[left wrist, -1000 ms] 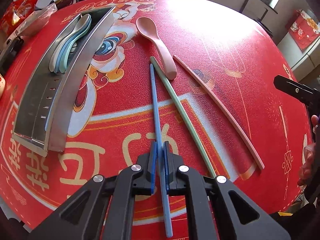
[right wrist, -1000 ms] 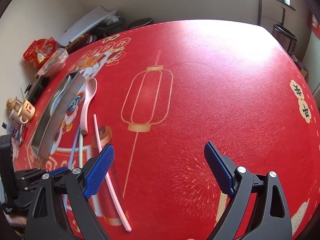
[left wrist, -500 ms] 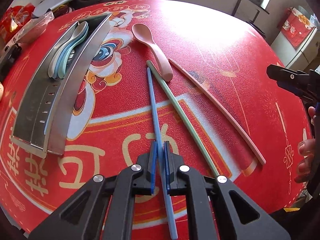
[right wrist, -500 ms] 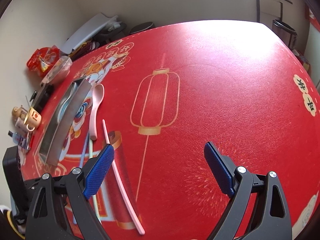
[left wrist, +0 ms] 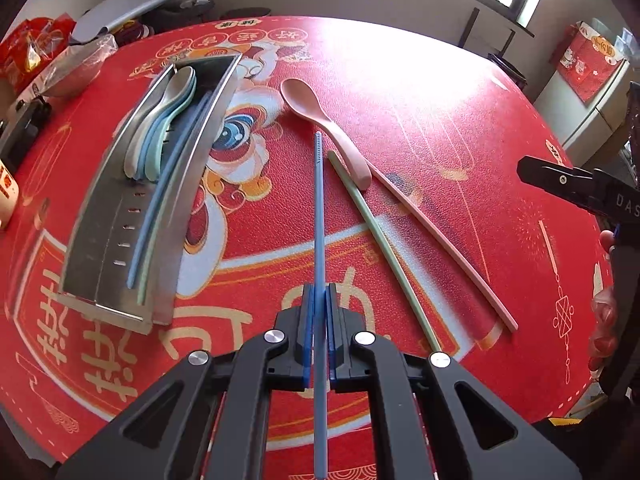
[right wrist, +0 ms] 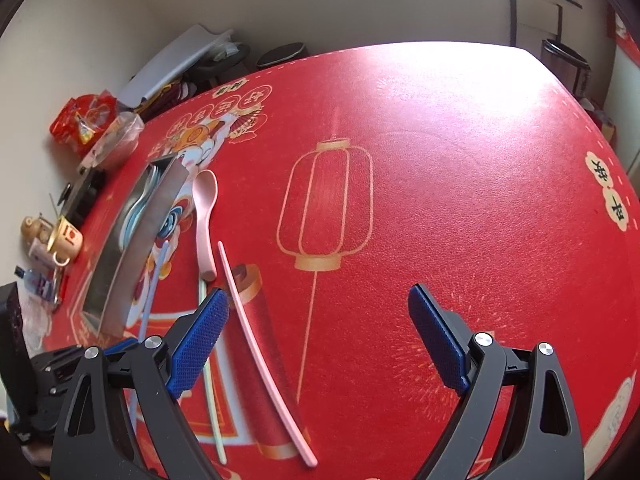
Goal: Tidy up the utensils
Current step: 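Carry the blue chopstick over the caddy with the left gripper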
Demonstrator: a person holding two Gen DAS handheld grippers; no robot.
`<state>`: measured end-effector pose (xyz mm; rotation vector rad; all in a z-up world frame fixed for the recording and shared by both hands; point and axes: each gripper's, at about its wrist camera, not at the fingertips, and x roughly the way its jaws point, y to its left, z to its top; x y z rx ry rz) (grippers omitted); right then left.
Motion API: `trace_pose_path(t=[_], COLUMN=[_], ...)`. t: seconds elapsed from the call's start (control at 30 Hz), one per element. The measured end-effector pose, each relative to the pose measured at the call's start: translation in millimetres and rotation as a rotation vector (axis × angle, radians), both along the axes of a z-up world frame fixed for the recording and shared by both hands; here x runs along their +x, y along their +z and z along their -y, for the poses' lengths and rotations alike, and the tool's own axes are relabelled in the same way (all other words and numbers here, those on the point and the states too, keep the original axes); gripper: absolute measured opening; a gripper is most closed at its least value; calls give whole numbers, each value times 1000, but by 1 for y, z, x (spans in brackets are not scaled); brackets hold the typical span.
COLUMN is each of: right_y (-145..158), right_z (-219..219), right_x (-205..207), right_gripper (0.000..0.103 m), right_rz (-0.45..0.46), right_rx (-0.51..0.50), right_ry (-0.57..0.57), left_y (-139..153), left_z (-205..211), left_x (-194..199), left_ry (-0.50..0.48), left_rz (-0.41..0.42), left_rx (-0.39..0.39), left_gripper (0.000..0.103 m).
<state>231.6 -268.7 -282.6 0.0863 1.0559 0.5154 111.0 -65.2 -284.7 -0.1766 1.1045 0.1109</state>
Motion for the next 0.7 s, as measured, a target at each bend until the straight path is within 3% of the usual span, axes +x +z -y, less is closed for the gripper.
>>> trace_pose_path(t=[0.23, 0.4, 0.7], right_y=[-15, -23, -17], right_z=[-18, -29, -60], right_x=[5, 4, 4], right_gripper=[88, 88, 88], right_rz=[-126, -161, -116], right_rx=[28, 22, -32], right_ry=[-17, -42, 0], left_y=[19, 26, 37], left_z=[-14, -28, -65], left_x=[-2, -6, -12], left_ry=[-26, -38, -10], left_rz=[33, 48, 99], left_rx=[40, 57, 31], left_gripper=[5, 5, 5])
